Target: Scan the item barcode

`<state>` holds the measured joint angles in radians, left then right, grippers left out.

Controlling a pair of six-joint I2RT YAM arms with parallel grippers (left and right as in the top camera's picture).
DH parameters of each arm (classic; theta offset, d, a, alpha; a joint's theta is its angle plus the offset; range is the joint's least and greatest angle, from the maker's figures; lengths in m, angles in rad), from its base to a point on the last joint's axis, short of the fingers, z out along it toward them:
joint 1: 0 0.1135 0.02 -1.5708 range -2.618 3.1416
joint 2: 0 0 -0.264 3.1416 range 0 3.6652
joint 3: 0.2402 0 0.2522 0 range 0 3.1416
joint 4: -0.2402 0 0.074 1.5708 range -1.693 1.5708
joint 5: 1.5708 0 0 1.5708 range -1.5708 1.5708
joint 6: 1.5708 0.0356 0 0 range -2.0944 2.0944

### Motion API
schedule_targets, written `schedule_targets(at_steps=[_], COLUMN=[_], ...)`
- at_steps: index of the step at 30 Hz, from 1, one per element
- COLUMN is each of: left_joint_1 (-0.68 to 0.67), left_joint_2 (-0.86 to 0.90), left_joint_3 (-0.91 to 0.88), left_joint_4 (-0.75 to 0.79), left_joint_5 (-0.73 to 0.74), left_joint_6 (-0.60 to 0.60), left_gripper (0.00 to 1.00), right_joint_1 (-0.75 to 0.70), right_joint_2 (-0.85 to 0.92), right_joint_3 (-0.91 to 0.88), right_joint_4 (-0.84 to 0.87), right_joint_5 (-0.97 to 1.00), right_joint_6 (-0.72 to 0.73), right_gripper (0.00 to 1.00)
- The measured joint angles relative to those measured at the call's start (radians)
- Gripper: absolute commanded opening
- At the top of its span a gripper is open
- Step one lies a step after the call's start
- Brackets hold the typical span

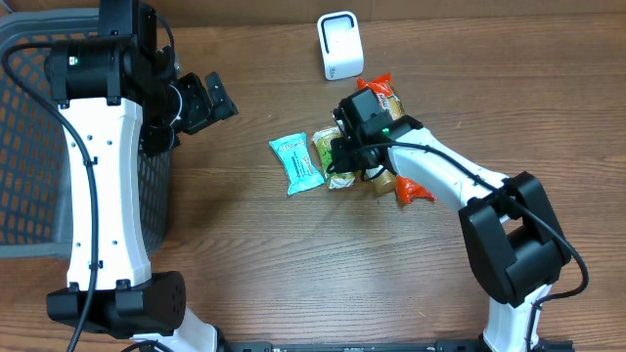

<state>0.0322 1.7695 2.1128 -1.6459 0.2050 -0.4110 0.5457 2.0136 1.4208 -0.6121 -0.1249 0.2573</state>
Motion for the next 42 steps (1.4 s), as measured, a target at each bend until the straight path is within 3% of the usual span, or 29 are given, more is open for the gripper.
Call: schedule_targets(at_steps=[6, 13, 22, 23, 24, 25, 36, 39, 42], left_joint_1=[0.000, 0.000, 0.000, 0.000, 0.000, 0.000, 0.000, 0.000, 0.000], left_joint_2=[0.000, 0.000, 0.000, 0.000, 0.000, 0.000, 0.000, 0.000, 0.000], left_joint_3=[0.000, 0.000, 0.000, 0.000, 0.000, 0.000, 0.000, 0.000, 0.000], left_joint_4=[0.000, 0.000, 0.000, 0.000, 0.000, 0.000, 0.000, 0.000, 0.001], left_joint_5=[0.000, 0.000, 0.000, 0.000, 0.000, 0.000, 0.000, 0.000, 0.000], left_joint_6=[0.000, 0.000, 0.000, 0.000, 0.000, 0.000, 0.000, 0.000, 0.000], left_gripper=[1.00, 1.00, 1.00, 1.00, 1.00, 1.00, 1.00, 1.00, 1.00], right_joint_1=[0.051, 0.147, 0.217, 0.229, 0.245, 0.261, 0.306, 0.268, 0.200], right_joint_2=[0.007, 0.009, 0.026, 0.033, 0.042, 0.051, 0.064, 0.063, 0.051], right_joint_3=[0.113, 0.142, 0.074, 0.074, 0.074, 0.074, 0.139, 0.240, 0.333], right_joint_4=[-0.186, -0.230, -0.189, -0.186, -0.182, -0.177, -0.317, -0.370, -0.436], right_joint_5=[0.210, 0.550, 0.634, 0.639, 0.647, 0.665, 0.612, 0.525, 0.404], right_joint_6=[-0.019, 0.002, 0.082, 0.087, 0.091, 0.096, 0.129, 0.122, 0.112], right_gripper=[0.04, 0.04, 0.04, 0.07, 0.24, 0.32, 0.40, 0.59, 0.72])
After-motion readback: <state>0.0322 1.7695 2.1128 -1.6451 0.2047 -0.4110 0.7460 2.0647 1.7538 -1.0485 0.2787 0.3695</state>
